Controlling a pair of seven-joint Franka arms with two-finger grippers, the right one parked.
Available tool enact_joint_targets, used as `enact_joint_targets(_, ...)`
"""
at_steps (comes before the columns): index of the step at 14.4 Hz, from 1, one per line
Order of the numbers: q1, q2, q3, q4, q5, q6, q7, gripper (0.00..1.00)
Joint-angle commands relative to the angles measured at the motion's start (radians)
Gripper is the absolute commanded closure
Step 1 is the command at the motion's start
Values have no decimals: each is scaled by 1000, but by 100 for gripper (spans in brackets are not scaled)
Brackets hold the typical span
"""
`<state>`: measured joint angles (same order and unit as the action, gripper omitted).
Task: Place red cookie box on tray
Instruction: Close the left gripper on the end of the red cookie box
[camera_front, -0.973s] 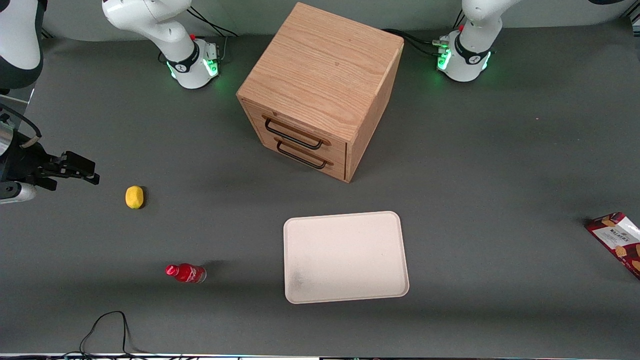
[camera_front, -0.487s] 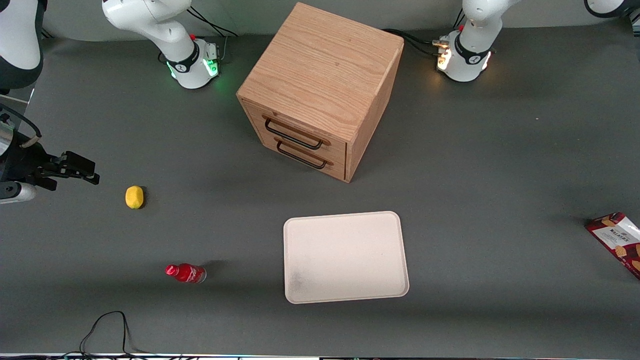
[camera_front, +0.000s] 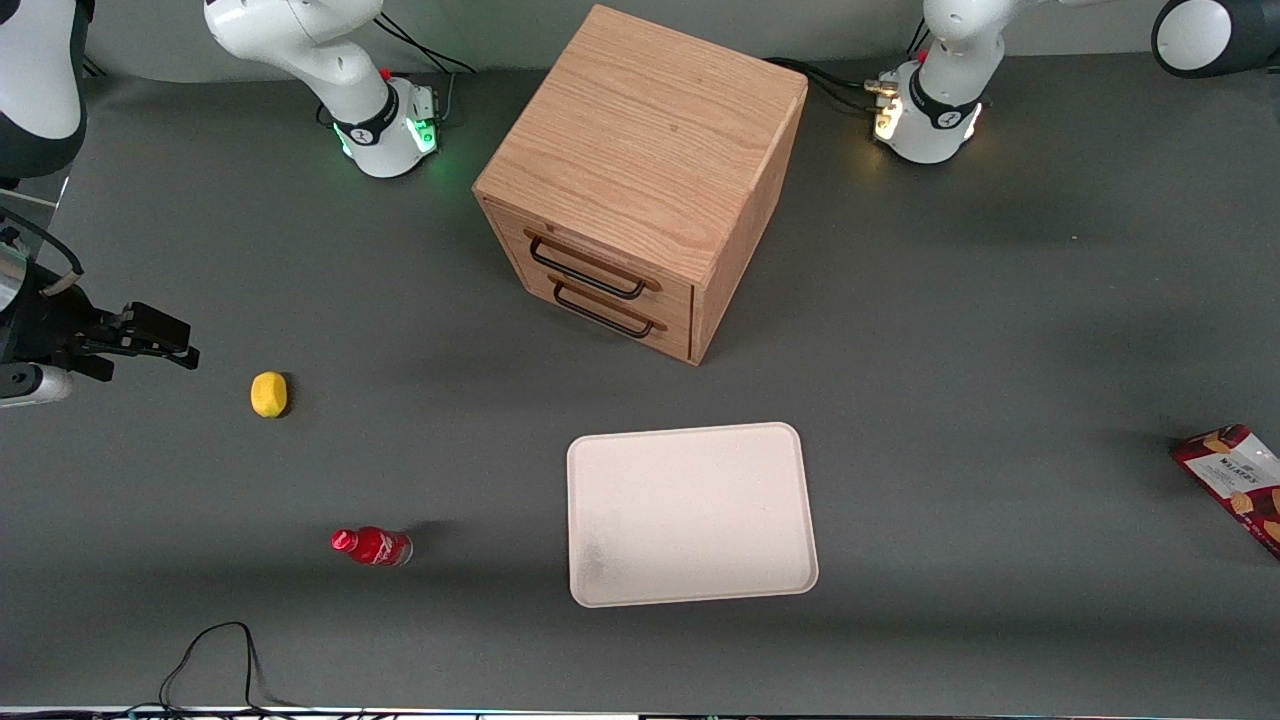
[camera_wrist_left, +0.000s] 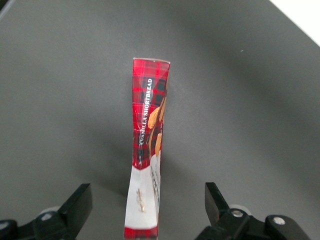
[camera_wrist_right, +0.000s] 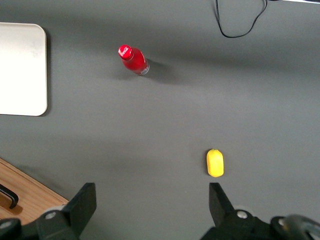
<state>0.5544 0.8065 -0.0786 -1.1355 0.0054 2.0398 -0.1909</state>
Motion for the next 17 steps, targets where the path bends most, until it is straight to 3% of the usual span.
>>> enact_joint_targets(1, -2, 39, 5, -7, 5, 65, -19, 0)
enact_joint_targets(10, -2, 111, 6, -64, -7, 250, -51, 3)
enact_joint_targets(11, -4, 112, 6, -64, -7, 250, -79, 29)
enact_joint_targets(12, -4, 112, 6, -64, -4, 244, -84, 65)
enact_joint_targets(13, -4, 112, 8, -63, 1, 237, -82, 91)
enact_joint_targets(14, -4, 111, 8, -61, 4, 229, -82, 100)
enact_joint_targets(17, -7, 108, 8, -59, 8, 214, -82, 100)
